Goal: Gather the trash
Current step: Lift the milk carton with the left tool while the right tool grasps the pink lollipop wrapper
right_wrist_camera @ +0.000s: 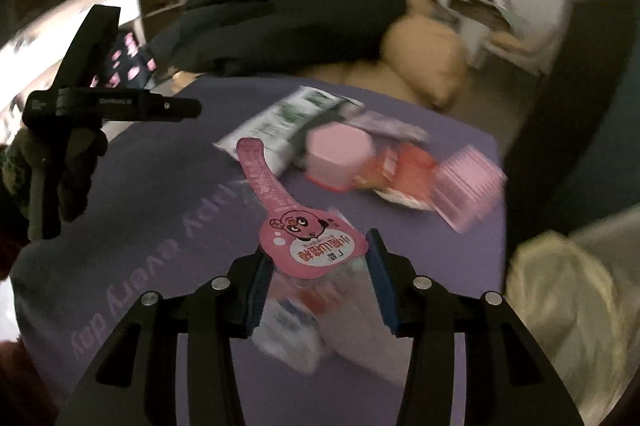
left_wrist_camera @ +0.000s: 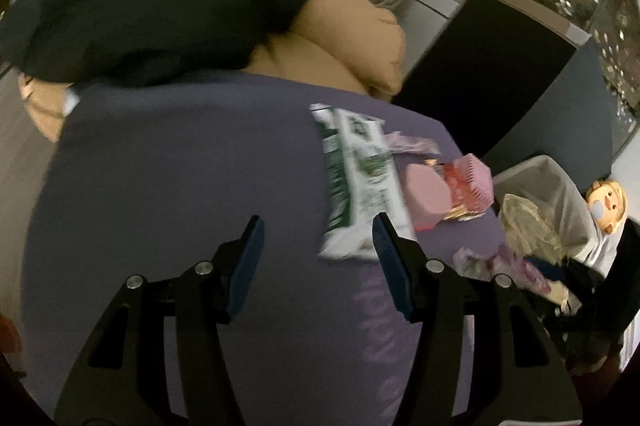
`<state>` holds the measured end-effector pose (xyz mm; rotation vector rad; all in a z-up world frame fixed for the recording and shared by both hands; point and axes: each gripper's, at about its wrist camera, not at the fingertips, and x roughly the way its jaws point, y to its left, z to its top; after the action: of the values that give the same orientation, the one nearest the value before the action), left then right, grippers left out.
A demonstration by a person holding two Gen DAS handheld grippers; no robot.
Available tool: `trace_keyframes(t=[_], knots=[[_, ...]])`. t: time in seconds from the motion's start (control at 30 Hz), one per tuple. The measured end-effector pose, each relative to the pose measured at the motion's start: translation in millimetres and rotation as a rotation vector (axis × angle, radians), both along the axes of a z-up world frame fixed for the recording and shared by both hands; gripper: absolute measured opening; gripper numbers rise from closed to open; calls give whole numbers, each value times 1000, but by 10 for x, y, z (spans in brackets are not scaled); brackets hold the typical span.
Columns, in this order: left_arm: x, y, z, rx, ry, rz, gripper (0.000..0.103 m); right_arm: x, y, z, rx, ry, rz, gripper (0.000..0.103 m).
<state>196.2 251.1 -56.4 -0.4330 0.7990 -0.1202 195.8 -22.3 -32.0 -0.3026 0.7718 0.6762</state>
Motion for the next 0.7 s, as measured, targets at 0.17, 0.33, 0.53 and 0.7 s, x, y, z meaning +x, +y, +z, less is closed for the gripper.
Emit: trace_keyframes(t=[0.17,0.33,0.53,0.7], knots=[[392,-360,48,62,6,-37,53,-57,-380,-23,80,32,-81,43],[778,-561,4,142,52,-10,53,-181,-557,-98,89,17,-112,43],[1166,-676,-71,206,118,21,53,-284,-702,-216,95,36,-116,44],[1314,-763,-130,236,150,5,53,-307,-757,-238,116,48,-127,44]])
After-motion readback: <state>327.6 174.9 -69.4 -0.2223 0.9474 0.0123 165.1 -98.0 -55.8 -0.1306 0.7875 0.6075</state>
